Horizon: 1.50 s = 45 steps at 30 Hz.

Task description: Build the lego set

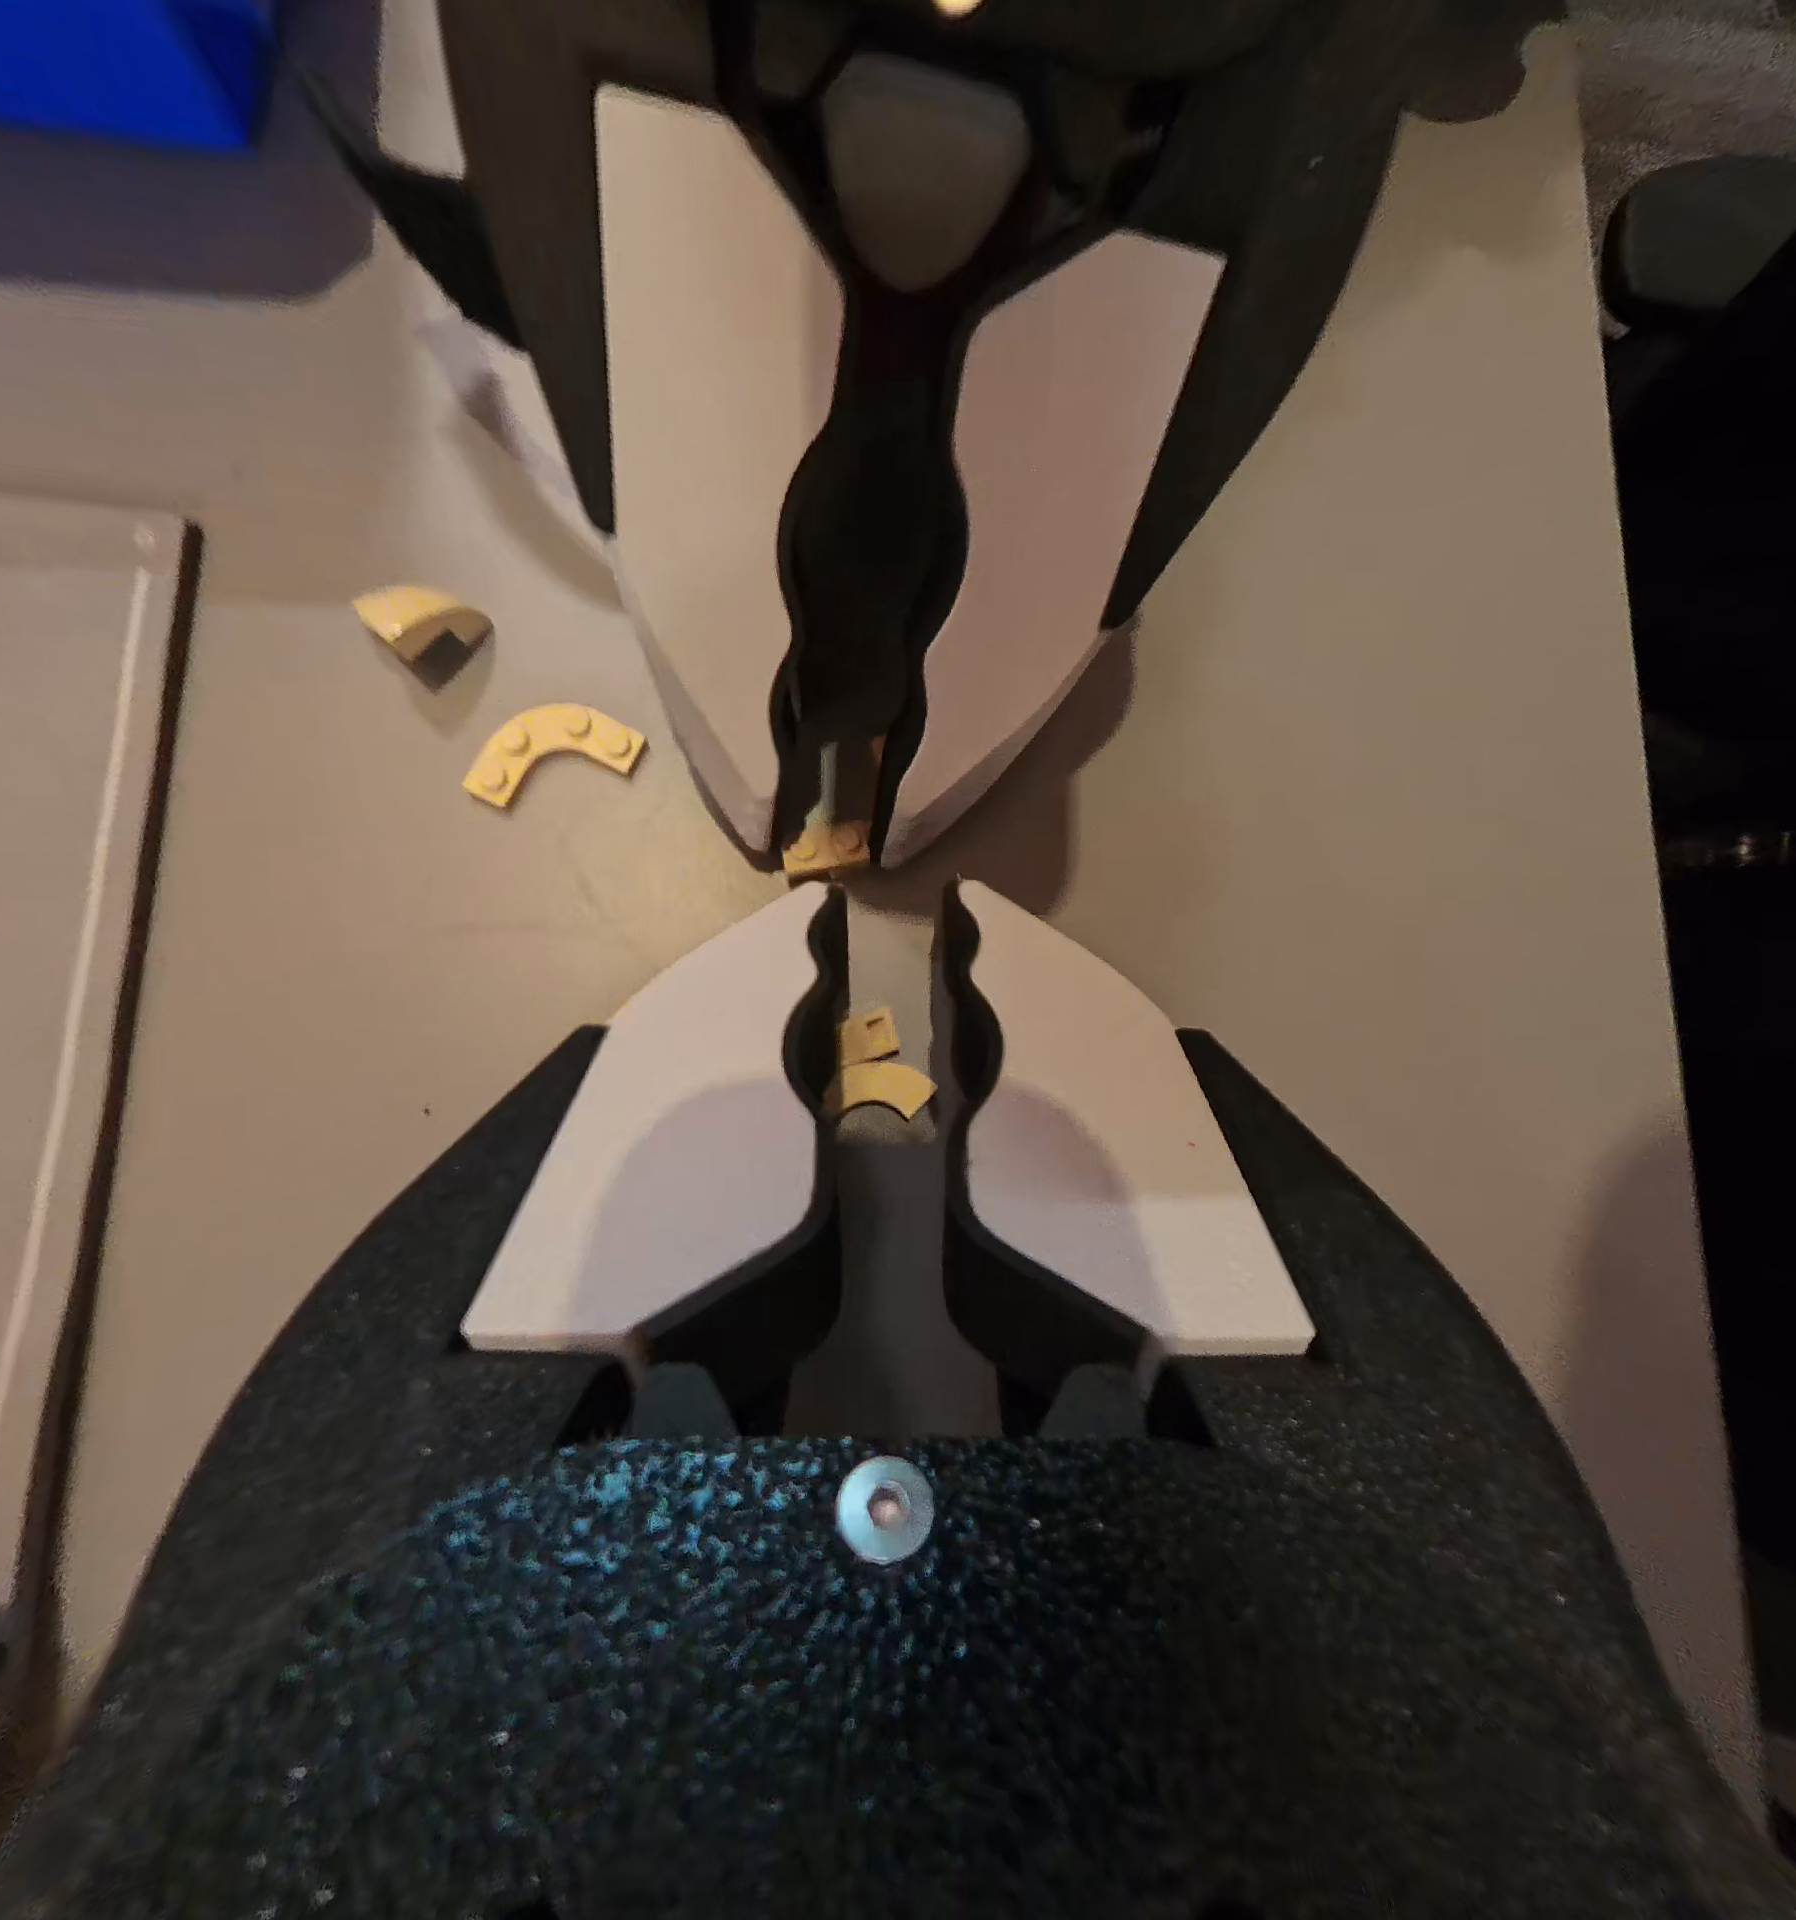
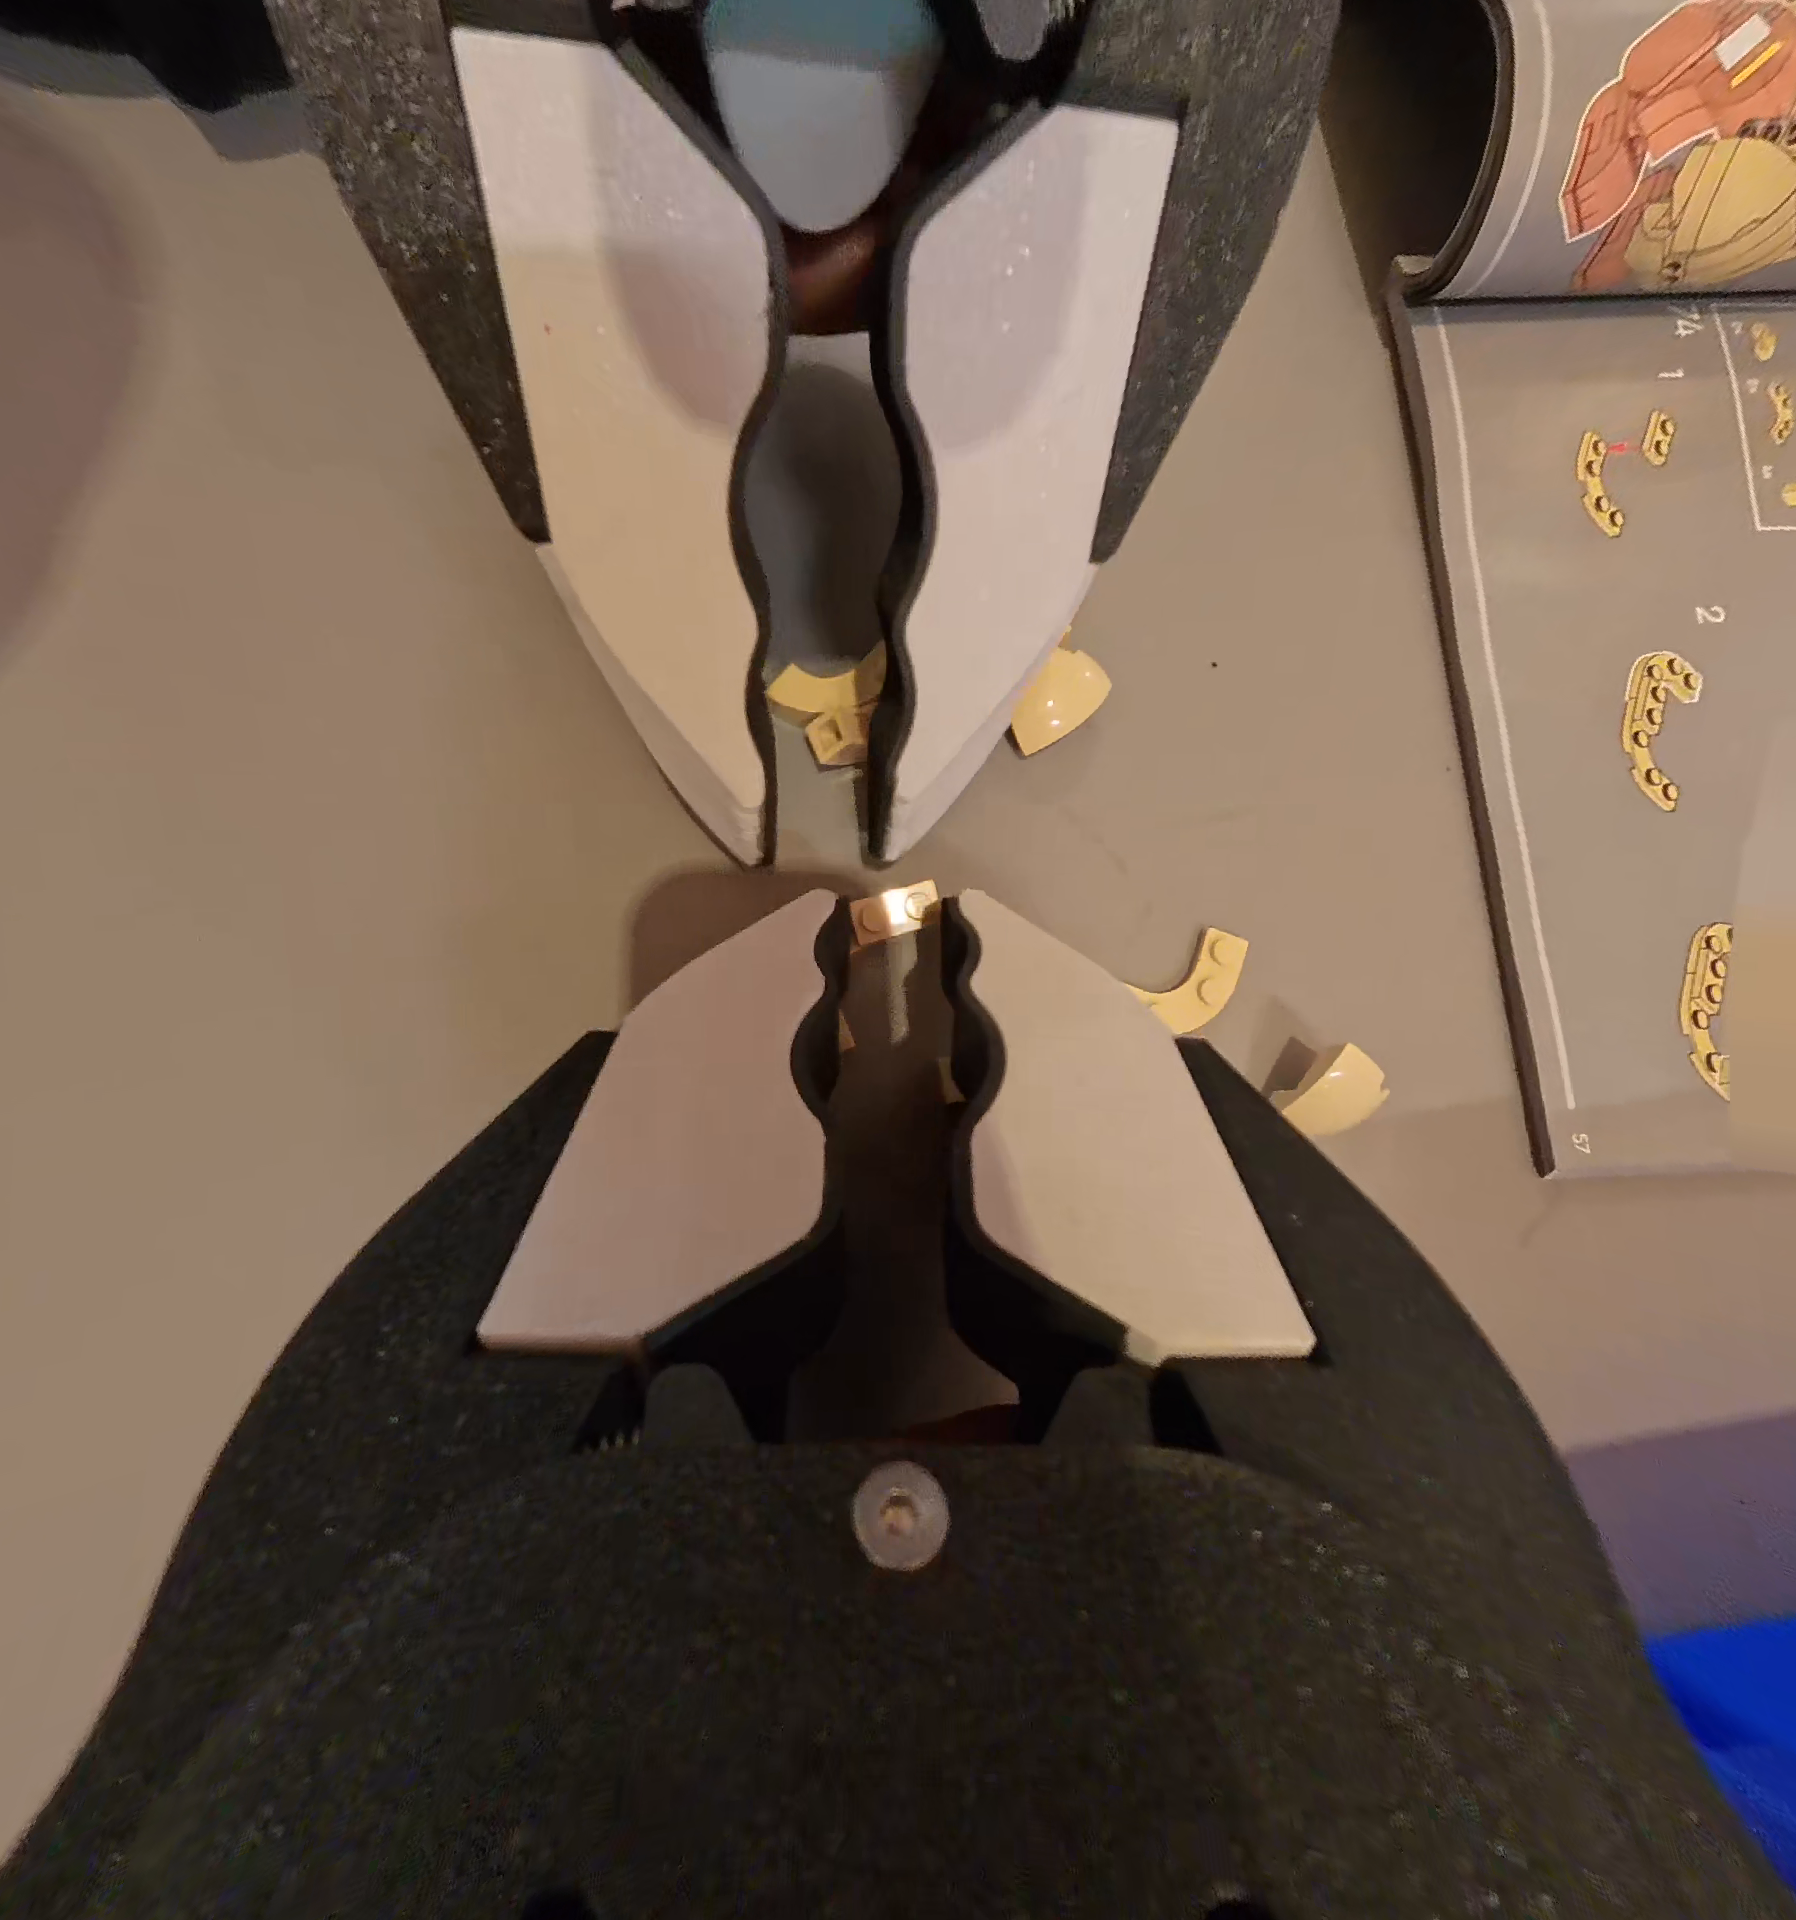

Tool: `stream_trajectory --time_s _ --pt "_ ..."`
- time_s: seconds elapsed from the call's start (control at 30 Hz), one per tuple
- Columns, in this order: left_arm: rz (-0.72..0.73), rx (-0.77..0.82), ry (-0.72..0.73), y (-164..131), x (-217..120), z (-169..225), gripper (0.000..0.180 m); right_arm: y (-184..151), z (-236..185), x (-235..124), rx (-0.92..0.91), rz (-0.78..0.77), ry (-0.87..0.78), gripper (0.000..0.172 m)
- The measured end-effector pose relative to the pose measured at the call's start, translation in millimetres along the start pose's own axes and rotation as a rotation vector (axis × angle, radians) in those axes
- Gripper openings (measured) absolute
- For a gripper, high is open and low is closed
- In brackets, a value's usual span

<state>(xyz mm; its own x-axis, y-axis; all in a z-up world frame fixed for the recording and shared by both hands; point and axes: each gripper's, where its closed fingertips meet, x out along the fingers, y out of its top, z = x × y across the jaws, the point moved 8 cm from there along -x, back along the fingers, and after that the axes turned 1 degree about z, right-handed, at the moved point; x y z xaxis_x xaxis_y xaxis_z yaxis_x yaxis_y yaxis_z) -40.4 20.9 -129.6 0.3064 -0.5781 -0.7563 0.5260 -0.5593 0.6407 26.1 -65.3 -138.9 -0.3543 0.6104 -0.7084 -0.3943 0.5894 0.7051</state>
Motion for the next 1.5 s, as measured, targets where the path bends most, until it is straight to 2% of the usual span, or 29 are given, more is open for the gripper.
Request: stream_trajectory --time_s 0.23,0.47,0.73,0.97,1.13,1.5 --pt "0.031 0.426 0.127 -0.8 2.0 7.0 0.013 -0.6 -1.9 -0.8 -0.009 -0.006 0.021 0.016" --pt "0.009 0.630 0.113 -0.2 11.1 11.2 0.012 0.3 -5.8 -0.3 -0.048 -0.010 0.060 0.016" --pt "-0.035 0.620 0.063 5.1 14.5 8.5 0.011 -3.6 -5.1 -2.9 -0.065 -0.009 0.078 0.017" --pt "-0.023 0.615 0.079 4.7 15.3 8.1 0.006 -12.8 -11.1 -16.5 -0.133 -0.025 0.081 0.017" --pt "-0.023 0.659 0.104 3.9 15.4 9.5 0.006 -14.0 -10.9 -13.1 -0.170 -0.056 0.065 0.016" --pt "-0.034 0.743 0.159 2.2 15.9 11.9 0.008 -9.0 -11.0 -8.1 -0.071 -0.083 0.096 0.008"
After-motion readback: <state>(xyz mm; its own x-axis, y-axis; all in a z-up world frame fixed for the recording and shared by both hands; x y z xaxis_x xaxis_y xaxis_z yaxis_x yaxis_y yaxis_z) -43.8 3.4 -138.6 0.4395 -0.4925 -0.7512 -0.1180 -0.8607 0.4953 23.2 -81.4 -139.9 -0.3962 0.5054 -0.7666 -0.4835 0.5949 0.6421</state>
